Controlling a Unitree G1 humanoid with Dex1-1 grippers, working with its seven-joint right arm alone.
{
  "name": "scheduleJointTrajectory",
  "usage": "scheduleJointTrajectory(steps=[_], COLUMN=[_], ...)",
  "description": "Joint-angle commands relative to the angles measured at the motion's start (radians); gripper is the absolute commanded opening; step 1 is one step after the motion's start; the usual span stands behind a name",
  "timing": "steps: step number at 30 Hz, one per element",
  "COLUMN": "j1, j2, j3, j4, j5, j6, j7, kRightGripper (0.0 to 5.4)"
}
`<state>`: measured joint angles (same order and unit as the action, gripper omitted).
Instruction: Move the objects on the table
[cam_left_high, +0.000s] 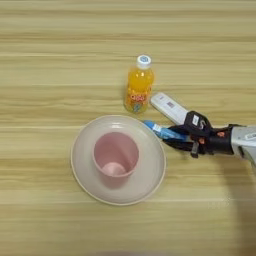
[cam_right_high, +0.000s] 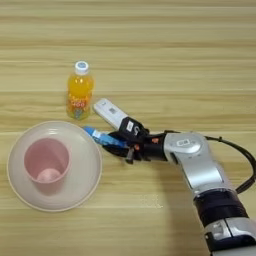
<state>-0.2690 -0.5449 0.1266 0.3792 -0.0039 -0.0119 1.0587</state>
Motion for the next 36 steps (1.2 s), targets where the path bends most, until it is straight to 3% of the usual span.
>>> scheduleJointTrajectory(steps=[1,23,30,36], j1=[-0.060,-0.122,-0.155,-0.182], j2=[-0.023,-0.042,-0.032,-0.027], j3=[-0.018,-0.116,-0.144,-0.146], j4=[-0.030,-0.095,-0.058,-0.014], j5=[0.006,0.096,0.089,0.075], j6=[-0.010,0.014,0.031,0.042], j7=[-0.029,-0.038,-0.076,-0.112], kRightGripper=[2.16,4.55,5.25,5.37])
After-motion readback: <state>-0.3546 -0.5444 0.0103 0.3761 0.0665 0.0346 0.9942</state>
